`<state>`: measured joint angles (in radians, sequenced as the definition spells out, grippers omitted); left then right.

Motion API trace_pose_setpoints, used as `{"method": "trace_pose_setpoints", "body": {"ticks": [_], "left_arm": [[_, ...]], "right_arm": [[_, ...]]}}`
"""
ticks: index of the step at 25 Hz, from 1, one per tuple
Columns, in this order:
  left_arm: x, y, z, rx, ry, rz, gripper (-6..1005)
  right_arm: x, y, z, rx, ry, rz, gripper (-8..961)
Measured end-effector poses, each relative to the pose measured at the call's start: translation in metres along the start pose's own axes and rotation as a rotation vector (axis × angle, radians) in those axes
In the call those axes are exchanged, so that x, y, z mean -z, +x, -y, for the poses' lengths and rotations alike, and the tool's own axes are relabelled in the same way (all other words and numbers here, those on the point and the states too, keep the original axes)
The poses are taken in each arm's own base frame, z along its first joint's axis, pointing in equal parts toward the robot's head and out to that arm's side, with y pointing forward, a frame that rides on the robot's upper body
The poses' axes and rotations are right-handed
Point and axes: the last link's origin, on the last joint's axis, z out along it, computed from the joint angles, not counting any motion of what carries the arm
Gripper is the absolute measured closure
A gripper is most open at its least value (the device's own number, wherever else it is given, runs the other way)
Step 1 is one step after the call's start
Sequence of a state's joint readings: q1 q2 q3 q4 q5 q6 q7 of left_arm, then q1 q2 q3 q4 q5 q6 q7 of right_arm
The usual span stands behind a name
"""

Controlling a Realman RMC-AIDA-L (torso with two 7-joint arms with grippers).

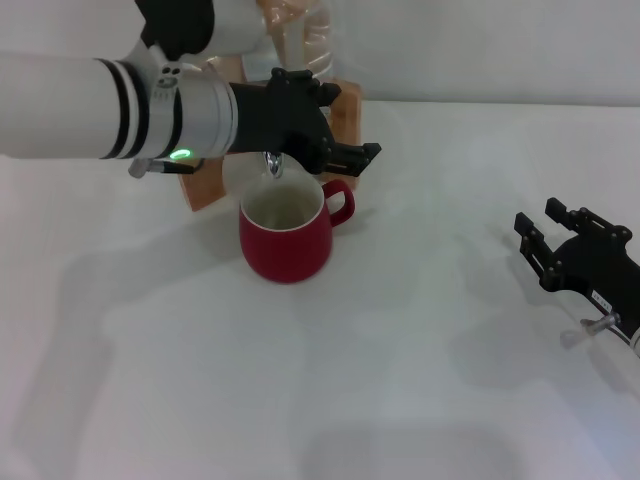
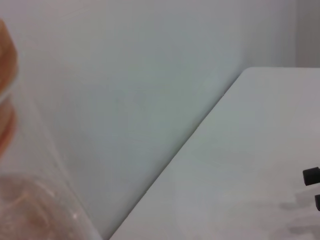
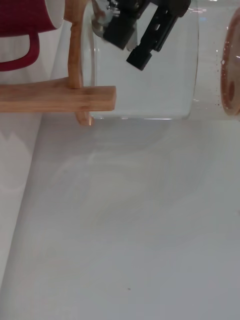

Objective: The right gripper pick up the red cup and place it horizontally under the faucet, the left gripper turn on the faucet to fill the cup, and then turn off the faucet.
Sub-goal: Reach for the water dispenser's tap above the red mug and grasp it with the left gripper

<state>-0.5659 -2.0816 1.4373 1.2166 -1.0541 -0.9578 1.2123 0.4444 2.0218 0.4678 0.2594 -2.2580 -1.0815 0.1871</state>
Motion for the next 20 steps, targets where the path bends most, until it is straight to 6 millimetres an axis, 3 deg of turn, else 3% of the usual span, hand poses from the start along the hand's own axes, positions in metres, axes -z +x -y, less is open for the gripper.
{"method": "trace_pose_setpoints", "body": {"ticks": [13,20], "left_arm": [[-0.0087,0.0074,0.0005,-0.028,-0.013,-0.001,123],[-0.0069,0.0015,-0.0004,-0.011,-0.012,0.007,123]], "right_arm": [[0.0006,-0.0002,0.0017,0.001,0.005,0.001,559],[0.0007,0.0000,0.0015,0.002,0.004,0.000,559]]}}
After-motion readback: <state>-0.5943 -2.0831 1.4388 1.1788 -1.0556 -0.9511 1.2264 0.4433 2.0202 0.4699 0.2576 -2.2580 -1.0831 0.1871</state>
